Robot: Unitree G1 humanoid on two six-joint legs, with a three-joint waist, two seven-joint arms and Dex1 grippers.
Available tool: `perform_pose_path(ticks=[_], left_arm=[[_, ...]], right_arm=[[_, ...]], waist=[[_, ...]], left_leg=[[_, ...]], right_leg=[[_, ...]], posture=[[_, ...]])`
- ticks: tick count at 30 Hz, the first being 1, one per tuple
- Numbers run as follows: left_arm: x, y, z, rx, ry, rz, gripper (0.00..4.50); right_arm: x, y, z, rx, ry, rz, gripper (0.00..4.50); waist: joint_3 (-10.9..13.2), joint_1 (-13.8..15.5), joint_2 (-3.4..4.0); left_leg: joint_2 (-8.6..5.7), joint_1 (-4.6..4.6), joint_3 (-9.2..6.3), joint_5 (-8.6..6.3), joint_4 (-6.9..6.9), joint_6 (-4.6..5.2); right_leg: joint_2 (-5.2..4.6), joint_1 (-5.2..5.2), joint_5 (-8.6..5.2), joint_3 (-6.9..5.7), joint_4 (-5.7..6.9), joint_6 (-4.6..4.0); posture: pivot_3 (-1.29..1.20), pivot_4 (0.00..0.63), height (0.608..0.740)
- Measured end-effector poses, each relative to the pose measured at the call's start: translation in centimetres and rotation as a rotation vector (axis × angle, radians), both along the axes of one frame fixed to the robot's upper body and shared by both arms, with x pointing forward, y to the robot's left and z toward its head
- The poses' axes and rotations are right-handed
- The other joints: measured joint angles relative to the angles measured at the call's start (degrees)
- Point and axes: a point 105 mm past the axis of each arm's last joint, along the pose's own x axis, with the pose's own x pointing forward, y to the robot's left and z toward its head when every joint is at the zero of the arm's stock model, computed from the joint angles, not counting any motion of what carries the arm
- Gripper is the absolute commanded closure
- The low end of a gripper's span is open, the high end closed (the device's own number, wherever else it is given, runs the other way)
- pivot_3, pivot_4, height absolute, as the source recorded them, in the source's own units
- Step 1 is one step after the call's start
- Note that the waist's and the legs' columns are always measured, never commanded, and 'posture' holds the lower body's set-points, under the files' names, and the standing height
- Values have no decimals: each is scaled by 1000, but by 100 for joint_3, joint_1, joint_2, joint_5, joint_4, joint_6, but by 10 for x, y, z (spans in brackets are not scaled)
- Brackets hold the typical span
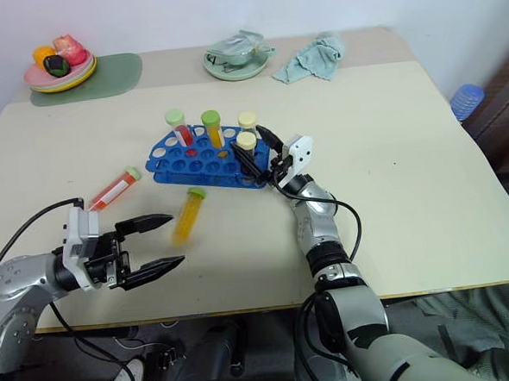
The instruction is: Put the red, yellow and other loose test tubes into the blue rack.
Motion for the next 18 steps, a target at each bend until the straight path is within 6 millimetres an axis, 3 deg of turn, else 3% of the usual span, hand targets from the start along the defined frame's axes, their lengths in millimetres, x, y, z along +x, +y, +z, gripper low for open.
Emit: perform_pose_path(ticks=[5,10,14,18], left_arm=[[10,-6,11,-78,-37,79,210],[32,-8,26,-124,-81,305,210],[33,-12,27,-95,-22,363,210],[45,-5,31,-31,58,490,210]], right_arm=[[-3,-2,8,-53,-59,-10,750],[-14,-16,16,-130,-106,8,750],[-24,-45,16,-236,-87,-15,750],[-37,-89,11,-386,-29,-55,750]], waist=[[-1,12,-1],[-3,23,-5],[-3,59,-5],[-3,176,-5]], left_leg=[[0,0,0,1,5,-1],[-1,0,-1,0,8,-1],[-1,0,0,0,8,0],[-3,0,4,-5,14,9]], right_leg=[[0,2,0,0,2,0],[0,3,0,1,5,0],[0,3,0,3,6,0],[0,6,0,6,5,0]], posture=[[0,150,740],[0,150,740],[0,150,740],[0,150,740]])
